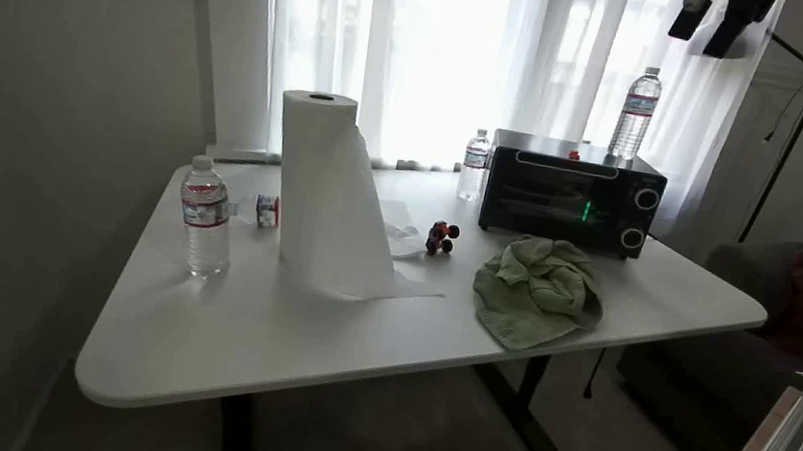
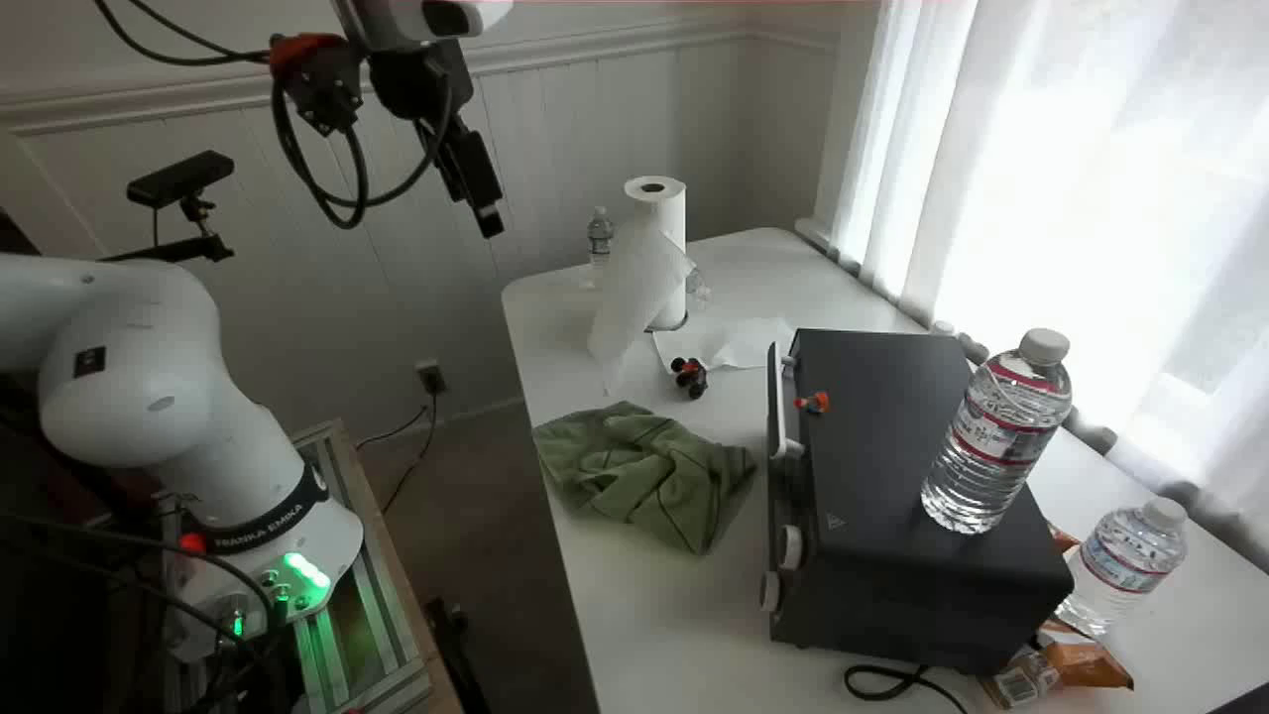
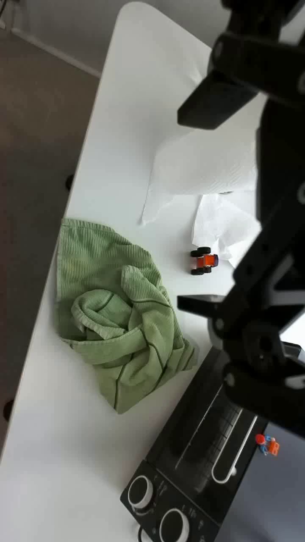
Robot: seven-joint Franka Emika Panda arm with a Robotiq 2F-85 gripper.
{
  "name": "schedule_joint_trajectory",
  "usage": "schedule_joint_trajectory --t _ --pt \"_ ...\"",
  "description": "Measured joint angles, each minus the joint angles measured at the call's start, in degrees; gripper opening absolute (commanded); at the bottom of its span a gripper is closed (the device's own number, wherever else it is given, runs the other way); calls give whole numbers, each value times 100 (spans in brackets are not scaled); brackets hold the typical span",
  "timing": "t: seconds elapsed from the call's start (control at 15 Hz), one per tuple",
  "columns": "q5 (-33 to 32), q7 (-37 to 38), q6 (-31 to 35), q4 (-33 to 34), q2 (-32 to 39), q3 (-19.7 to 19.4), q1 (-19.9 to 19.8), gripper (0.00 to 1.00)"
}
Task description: Put the orange dice on top of the paper towel
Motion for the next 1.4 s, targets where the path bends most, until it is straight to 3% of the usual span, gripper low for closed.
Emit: schedule_joint_trajectory --t 0.73,1.07,1.4 --pt "10 41 43 -6 73 -13 -7 100" --pt "24 387 631 -256 901 -151 -224 100" --pt "126 747 1574 -83 1868 -424 -765 100"
